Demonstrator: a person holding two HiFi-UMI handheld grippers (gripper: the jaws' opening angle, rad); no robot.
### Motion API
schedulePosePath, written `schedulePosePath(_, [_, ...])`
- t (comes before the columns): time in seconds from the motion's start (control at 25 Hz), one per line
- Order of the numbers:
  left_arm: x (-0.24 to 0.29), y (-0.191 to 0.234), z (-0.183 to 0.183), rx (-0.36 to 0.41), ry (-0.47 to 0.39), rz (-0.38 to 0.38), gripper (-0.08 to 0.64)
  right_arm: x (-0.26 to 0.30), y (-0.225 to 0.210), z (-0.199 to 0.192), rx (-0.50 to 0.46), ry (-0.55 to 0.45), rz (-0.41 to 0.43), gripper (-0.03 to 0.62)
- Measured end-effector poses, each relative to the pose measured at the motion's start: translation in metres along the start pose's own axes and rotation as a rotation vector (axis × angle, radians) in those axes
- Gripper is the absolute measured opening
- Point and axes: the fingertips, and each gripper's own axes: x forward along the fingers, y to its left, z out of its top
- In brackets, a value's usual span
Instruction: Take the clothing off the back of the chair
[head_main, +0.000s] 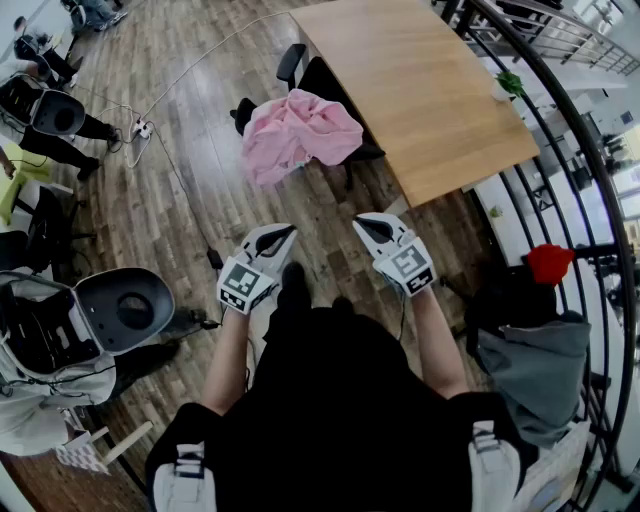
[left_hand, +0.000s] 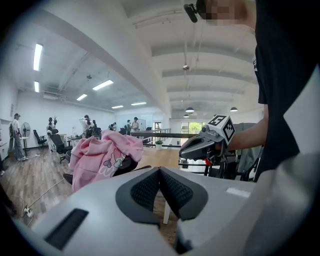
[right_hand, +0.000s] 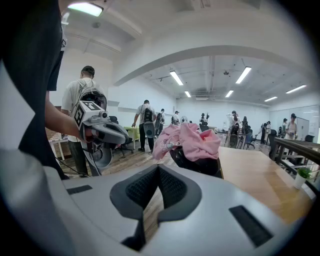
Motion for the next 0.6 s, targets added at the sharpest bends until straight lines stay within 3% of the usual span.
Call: schedulePosePath(0.6, [-0.0008,0.0075,-0.0014,0.005,0.008,0.003,0.003,0.0080,0.0007,-0.0011,0.008,0.004,0.007,-0.003])
